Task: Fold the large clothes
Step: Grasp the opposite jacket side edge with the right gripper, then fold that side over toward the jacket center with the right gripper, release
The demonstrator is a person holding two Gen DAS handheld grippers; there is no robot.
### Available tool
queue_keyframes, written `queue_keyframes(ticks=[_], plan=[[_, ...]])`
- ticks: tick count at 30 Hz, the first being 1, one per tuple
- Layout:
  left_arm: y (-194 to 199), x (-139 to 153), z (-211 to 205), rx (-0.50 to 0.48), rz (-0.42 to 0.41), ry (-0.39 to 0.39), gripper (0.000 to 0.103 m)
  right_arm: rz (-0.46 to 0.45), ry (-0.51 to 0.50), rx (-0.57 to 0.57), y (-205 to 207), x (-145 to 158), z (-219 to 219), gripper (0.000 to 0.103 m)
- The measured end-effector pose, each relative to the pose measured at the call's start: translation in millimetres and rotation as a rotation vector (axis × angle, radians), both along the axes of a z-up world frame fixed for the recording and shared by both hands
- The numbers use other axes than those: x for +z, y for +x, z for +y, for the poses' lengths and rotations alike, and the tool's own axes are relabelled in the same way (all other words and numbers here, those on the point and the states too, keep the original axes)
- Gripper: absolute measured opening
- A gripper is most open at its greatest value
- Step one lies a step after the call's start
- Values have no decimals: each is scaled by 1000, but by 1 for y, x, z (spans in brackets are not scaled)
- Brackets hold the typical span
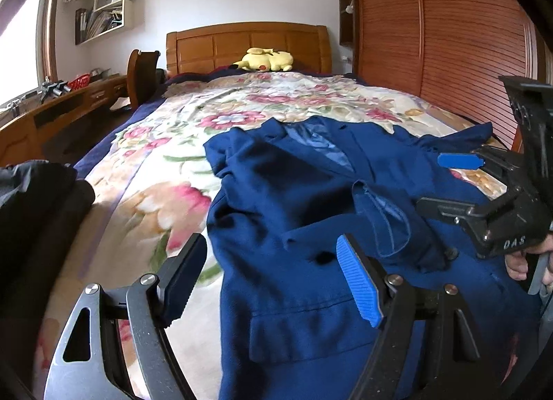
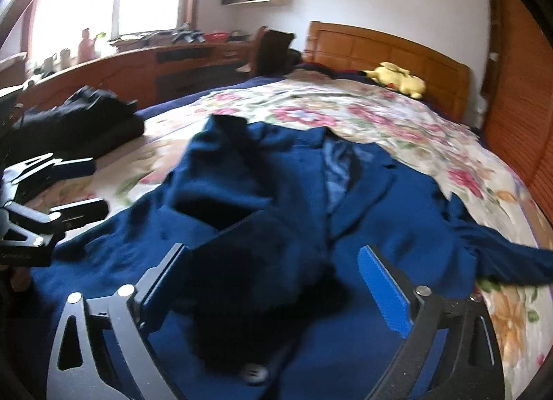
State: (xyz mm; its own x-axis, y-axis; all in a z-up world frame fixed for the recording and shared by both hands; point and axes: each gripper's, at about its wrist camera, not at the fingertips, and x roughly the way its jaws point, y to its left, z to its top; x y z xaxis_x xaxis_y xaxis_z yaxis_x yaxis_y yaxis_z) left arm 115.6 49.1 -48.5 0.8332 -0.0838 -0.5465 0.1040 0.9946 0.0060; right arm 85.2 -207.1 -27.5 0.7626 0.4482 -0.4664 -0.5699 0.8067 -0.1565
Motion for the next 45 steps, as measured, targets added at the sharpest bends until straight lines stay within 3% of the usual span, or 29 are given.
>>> queue_keyframes(ticks=[9,12,15,17,20,23,36,45], plan=[[-1,-9,8,4,27,-12,78,35,-95,104,-2,-13,28,83],[-1,-9,8,6,27,-11,78,70,-119,125,5,-19,30,73],[-1,-8,8,12,18,-4,78,108,-148,126,13,-23,31,53],[-3,-6,7,12,6,3,78,116,-159,111,18,-24,31,30],[-5,-5,5,9,-3,8,78,115,-122,115,19,-16,25,16],[-5,-4,5,6,-3,-4,78,78,-78,93,15,-7,13,13],[-7,4,-12,-20,-42,-30,78,-64,136,-198,-8,20,-90,11],[-5,4,-29,-45,-41,-47,78,-70,149,-285,-27,9,-118,11]])
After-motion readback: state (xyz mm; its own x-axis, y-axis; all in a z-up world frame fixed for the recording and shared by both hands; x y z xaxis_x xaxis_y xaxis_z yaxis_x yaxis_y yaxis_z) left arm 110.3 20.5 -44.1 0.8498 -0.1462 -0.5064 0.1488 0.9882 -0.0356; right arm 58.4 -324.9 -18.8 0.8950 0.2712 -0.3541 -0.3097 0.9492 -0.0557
